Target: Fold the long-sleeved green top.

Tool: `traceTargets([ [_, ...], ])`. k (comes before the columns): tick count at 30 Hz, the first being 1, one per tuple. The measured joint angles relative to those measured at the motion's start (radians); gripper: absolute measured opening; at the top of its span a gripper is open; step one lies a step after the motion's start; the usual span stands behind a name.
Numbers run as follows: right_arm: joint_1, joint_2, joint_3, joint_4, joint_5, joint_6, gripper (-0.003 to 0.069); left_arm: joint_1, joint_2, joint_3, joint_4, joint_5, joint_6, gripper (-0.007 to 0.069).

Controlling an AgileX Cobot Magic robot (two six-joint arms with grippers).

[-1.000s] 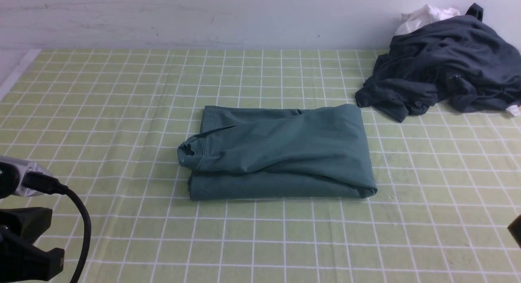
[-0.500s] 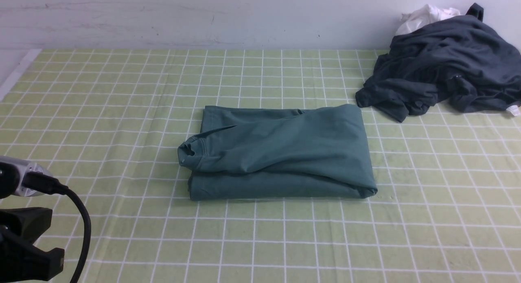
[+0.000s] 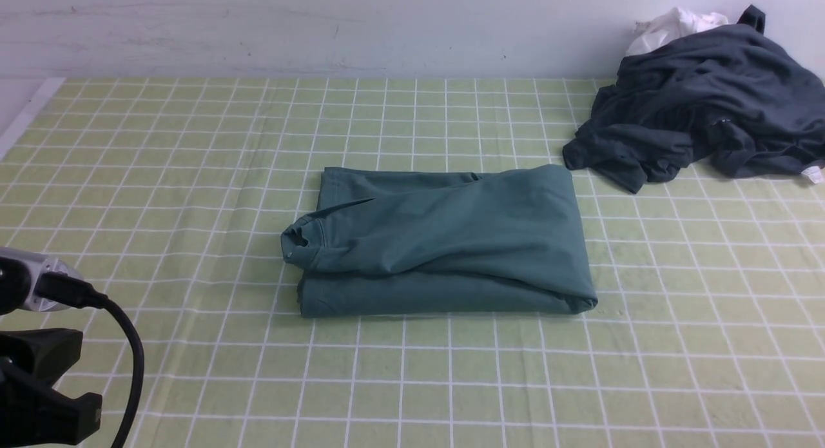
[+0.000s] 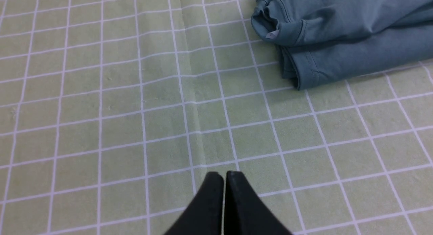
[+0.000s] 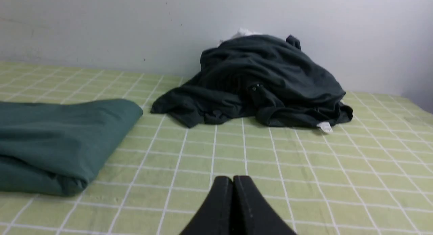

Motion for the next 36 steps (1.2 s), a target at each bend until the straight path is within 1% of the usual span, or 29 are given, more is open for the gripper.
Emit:
traceTargets([
  [2, 0.0, 0.0, 0.0, -0.032, 0.04, 0.042, -0.0015, 0.0, 0.0, 0.0, 0.0, 0.0, 0.0, -0.0003],
  [6, 0.0, 0.0, -0.002, -0.04, 0.127, 0.102, -0.0015, 0.0, 0.0, 0.0, 0.0, 0.0, 0.0, -0.0003],
  [28, -0.001, 0.0, -0.004, -0.04, 0.135, 0.115, -0.0015, -0.001, -0.004, 0.006, 0.0, -0.003, 0.0, -0.0003],
  [32, -0.002, 0.0, -0.004, -0.041, 0.135, 0.118, -0.0015, -0.007, -0.079, 0.057, -0.002, -0.022, 0.0, -0.0003],
  [36, -0.002, 0.0, -0.004, -0.043, 0.135, 0.118, -0.0015, -0.009, -0.281, 0.173, -0.001, -0.027, 0.001, -0.0003],
])
